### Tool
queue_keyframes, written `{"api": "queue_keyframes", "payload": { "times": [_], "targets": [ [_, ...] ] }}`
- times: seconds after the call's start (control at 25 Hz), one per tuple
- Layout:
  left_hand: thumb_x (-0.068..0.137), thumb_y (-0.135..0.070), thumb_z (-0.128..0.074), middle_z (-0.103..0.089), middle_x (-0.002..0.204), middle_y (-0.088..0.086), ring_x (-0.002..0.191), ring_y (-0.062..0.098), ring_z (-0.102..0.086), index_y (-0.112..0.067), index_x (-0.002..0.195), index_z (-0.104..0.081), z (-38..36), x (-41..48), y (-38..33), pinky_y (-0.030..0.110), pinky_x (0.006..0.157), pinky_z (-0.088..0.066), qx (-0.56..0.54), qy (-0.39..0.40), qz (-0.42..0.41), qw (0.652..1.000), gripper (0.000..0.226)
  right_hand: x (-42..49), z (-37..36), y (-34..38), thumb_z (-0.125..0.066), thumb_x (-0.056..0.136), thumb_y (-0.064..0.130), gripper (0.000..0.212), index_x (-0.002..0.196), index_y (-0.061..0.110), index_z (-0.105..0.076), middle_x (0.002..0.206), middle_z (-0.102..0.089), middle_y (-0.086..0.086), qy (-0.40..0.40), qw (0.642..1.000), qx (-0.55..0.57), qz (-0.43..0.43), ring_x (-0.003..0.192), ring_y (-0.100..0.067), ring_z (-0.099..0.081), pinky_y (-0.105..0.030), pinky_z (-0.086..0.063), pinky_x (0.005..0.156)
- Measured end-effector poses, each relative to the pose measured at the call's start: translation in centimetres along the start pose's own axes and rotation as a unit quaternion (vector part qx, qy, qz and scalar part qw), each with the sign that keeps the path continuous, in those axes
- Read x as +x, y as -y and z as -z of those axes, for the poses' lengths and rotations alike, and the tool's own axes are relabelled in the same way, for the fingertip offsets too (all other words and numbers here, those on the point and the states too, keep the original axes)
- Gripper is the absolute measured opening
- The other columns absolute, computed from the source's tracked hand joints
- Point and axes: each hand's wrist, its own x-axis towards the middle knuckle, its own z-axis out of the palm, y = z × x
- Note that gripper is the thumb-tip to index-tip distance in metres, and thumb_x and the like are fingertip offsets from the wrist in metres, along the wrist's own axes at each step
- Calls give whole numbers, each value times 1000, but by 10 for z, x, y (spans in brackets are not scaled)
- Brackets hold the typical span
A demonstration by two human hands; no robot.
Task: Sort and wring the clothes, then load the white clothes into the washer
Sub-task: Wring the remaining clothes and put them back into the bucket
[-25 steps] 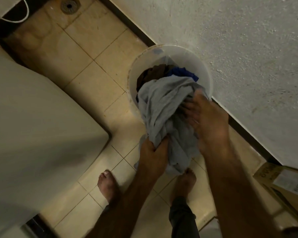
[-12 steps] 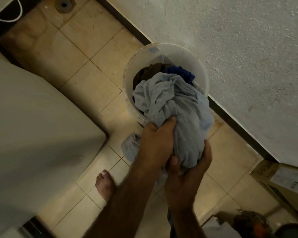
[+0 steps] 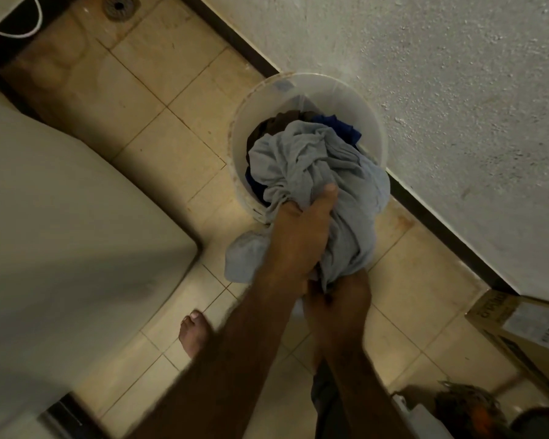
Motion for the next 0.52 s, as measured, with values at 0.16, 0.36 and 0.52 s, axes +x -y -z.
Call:
{"api": "queue_keyframes", "payload": {
  "times": [0.16, 0.36, 0.52],
  "targets": [
    [72, -74, -66, -65, 130, -11, 119, 6, -62, -27, 136, -57, 20, 11, 9, 33, 102, -53, 198, 62, -126, 970, 80, 13, 4, 26, -47, 91, 67, 56, 84, 15, -64, 72, -62, 4, -41, 994, 64, 81, 64, -15, -61, -36, -53, 63],
    [89, -42, -66, -68, 127, -7, 119, 5, -63, -14, 132, -62, 44, 15, 14, 28, 102, -53, 224, 89, -178, 954, 51, 24, 24, 51, -55, 94, 20, 18, 90, 7, -66, 76, -64, 19, 51, 968, 220, 112, 70, 3, -58, -18, -49, 67],
    [90, -30, -61, -67, 129, 0, 122, 11, -62, -13, 131, -61, 52, 9, 6, 35, 104, -52, 144, 71, -177, 971, 44, 86, 31, 31, -63, 95, 41, 43, 126, 11, -56, 110, -67, 1, -144, 927, 301, -171, 98, -8, -64, -37, -58, 88]
  ]
}}
